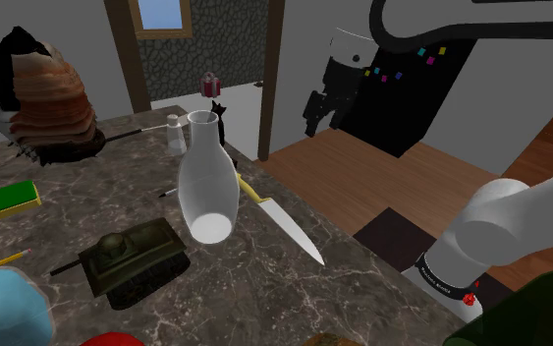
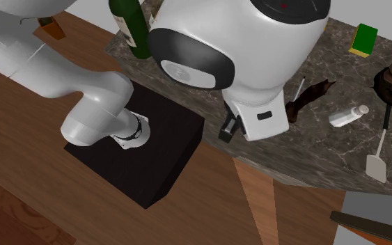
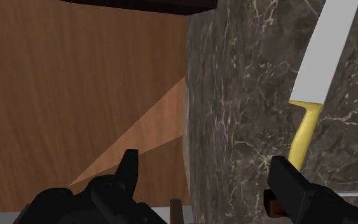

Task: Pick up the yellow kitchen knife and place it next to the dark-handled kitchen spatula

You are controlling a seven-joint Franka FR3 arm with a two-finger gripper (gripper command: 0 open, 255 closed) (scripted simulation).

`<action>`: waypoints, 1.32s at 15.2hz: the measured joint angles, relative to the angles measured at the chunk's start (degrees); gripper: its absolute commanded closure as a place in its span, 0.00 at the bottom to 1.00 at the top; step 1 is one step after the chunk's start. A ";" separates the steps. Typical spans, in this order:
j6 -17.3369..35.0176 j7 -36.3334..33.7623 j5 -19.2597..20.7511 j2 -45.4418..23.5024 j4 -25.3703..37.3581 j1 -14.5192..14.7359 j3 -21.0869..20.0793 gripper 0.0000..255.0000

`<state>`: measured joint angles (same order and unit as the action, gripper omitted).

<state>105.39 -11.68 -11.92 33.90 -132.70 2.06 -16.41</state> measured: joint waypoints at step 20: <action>14.41 -24.78 6.17 -28.02 9.78 1.20 -18.82 0.00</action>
<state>119.80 -36.46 -5.75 5.88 -122.92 3.26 -35.23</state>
